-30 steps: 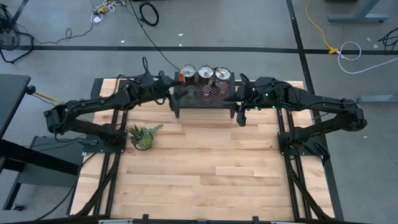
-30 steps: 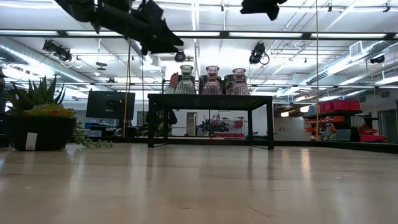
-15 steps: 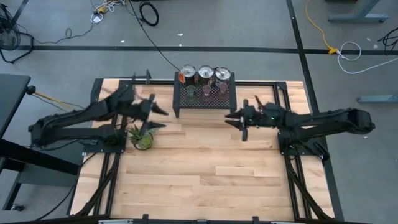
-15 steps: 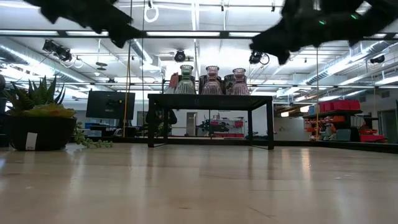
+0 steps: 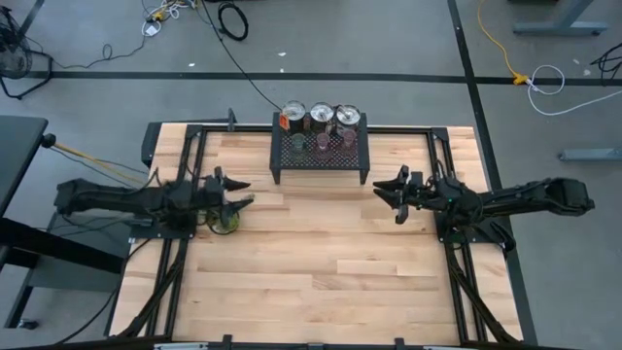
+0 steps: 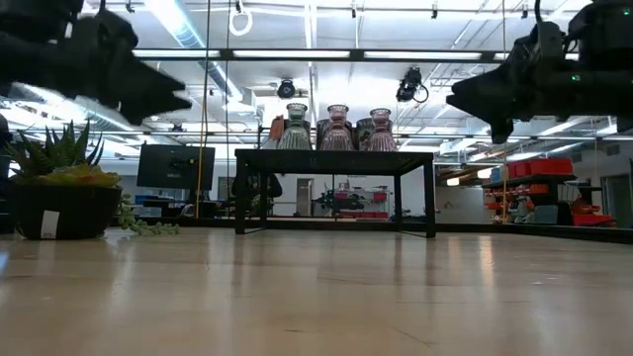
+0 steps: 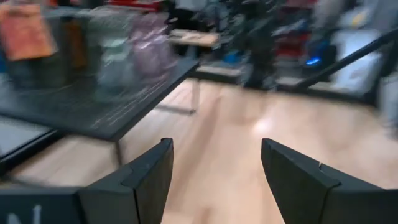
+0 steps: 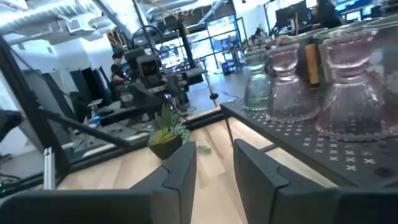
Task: Pick & Place candle stick holders
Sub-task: Return to Home Position
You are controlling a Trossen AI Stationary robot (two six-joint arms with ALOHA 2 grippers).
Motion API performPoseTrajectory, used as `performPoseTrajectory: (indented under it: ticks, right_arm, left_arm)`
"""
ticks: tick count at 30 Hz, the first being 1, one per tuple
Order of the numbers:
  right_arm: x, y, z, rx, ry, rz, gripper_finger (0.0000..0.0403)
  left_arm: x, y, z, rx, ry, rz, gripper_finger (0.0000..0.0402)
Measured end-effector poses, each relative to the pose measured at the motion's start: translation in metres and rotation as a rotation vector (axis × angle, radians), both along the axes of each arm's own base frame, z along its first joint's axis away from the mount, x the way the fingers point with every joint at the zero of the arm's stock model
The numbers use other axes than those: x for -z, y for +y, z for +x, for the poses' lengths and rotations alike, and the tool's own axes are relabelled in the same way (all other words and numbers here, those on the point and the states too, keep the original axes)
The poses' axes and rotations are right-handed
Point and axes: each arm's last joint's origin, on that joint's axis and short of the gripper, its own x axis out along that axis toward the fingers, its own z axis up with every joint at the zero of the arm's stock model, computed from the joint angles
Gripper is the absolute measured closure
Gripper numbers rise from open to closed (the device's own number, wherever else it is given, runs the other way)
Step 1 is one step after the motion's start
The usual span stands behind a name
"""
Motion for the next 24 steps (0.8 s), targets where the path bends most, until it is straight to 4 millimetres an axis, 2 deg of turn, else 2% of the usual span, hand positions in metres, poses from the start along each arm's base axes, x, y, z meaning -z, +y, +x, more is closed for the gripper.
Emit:
performPoseTrajectory:
  ticks: [4, 10, 16, 24]
  right_arm:
    - [0.004, 0.001, 0.001, -0.003, 0.05, -0.066, 0.0295]
    - [0.005, 0.002, 0.001, -0.01, 0.065, -0.061, 0.0295]
    - [0.005, 0.002, 0.001, -0.01, 0.066, -0.062, 0.0295]
    - [0.006, 0.002, 0.001, -0.011, 0.069, -0.061, 0.0295]
  left_arm:
    - [0.019, -0.006, -0.002, -0.088, 0.054, 0.047, 0.0156]
    - [0.033, -0.013, -0.005, -0.037, 0.101, 0.062, 0.0156]
    - [0.035, -0.016, -0.004, 0.035, 0.098, -0.015, 0.0156]
    - [0.035, -0.018, -0.004, 0.116, 0.099, -0.035, 0.0156]
